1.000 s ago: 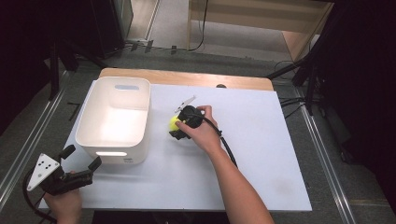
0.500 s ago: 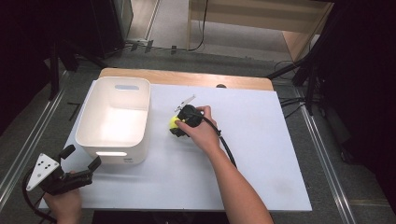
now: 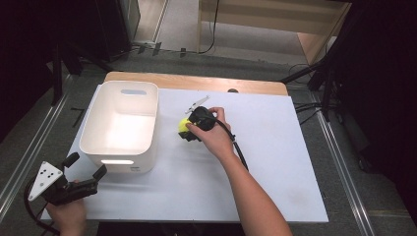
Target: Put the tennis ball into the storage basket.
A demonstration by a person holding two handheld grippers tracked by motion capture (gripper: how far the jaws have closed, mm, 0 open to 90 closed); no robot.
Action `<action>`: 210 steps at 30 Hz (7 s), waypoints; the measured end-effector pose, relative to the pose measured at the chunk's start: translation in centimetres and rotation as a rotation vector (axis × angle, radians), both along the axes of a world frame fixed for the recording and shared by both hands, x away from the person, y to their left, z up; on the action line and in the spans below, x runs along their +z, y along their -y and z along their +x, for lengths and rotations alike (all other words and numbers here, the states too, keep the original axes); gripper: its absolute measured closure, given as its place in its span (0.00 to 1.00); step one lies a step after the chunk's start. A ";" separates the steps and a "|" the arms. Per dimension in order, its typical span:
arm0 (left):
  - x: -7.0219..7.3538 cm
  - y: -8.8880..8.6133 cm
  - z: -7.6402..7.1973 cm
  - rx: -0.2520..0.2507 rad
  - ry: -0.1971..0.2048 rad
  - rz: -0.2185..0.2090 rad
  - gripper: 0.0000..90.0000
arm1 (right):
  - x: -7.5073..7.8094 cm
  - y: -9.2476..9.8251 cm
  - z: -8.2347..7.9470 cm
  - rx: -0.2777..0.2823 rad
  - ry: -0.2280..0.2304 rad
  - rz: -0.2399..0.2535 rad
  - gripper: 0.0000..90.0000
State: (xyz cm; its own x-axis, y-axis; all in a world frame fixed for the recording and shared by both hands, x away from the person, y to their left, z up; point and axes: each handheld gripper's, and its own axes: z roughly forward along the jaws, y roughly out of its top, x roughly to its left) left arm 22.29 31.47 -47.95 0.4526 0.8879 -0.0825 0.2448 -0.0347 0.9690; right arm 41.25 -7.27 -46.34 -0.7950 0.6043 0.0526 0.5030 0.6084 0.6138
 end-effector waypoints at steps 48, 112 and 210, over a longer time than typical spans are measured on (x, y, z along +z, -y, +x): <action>0.0 -0.1 0.0 -0.003 0.002 -0.008 0.00 | 4.8 -1.6 -0.4 0.077 0.044 0.057 0.26; 0.1 0.0 0.0 -0.004 -0.007 -0.002 0.00 | 11.2 -5.7 -1.9 0.197 0.110 0.082 0.26; 0.0 -0.1 0.1 -0.004 -0.005 -0.020 0.00 | 9.6 -3.4 -4.0 0.190 0.120 0.121 0.00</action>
